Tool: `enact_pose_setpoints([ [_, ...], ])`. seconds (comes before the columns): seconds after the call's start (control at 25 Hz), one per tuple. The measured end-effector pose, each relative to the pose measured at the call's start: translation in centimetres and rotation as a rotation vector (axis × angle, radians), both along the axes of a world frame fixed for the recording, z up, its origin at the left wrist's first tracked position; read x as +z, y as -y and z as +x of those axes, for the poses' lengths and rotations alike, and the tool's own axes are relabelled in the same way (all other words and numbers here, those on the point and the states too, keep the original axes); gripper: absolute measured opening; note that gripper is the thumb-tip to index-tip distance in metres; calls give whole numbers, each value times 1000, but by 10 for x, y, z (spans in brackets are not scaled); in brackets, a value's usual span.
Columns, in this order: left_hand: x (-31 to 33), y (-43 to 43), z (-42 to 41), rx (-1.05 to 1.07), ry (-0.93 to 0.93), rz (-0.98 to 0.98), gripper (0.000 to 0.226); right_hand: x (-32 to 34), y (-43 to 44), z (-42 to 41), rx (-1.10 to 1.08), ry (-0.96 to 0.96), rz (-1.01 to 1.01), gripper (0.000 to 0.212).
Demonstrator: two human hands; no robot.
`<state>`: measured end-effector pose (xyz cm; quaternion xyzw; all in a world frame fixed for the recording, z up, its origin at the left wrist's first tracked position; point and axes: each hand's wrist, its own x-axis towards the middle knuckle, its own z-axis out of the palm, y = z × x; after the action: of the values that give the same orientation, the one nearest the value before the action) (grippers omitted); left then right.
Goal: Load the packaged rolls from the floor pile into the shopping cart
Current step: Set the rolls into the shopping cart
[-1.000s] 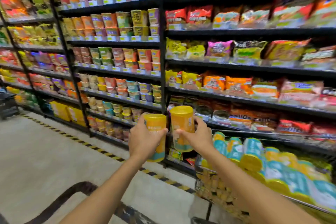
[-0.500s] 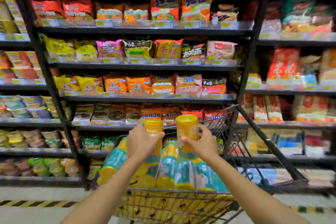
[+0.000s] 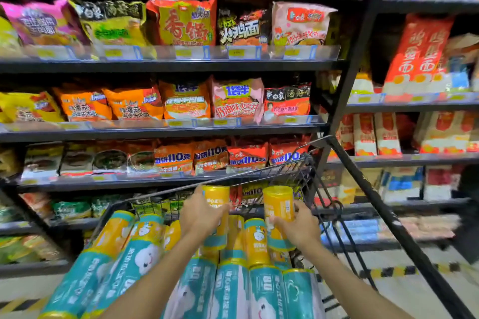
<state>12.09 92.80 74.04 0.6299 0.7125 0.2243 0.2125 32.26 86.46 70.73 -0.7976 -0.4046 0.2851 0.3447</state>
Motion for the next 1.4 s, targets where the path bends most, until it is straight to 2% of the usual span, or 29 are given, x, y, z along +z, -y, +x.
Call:
enact_pose_setpoints([
  [0.12, -22, -43, -11, 52, -64, -96, 94, -28, -29, 9, -22, 18, -131, 53],
  [0.2, -36, -65, -20, 65, -130, -181, 71, -44, -41, 12, -16, 14, -204, 56],
  [0.28, -53, -80, -29, 70, -181, -272, 58, -59, -50, 16, -1, 24, -283, 58],
  [0.48, -83, -92, -42, 90, -239, -439, 47, -71, -68, 27, 75, 148, -486, 62],
  [0.64, -98, -87, -50, 88, -223, -535, 48, -67, -77, 27, 164, 240, -610, 60],
  [0.96, -110, -88, -55, 72, -191, -579, 46, -67, -79, 28, 197, 244, -656, 57],
  [1.08, -109, -86, -55, 64, -161, -583, 76, -67, -75, 24, 185, 262, -642, 48],
  [1.28, -94, -82, -47, 39, -211, -504, 100, -49, -72, 11, 203, 487, -559, 41],
  [1.32, -89, -82, -45, 33, -217, -473, 103, -43, -73, 9, 224, 532, -536, 43],
  [1.4, -77, -79, -40, 7, -224, -401, 104, -34, -78, 6, 275, 620, -456, 66],
])
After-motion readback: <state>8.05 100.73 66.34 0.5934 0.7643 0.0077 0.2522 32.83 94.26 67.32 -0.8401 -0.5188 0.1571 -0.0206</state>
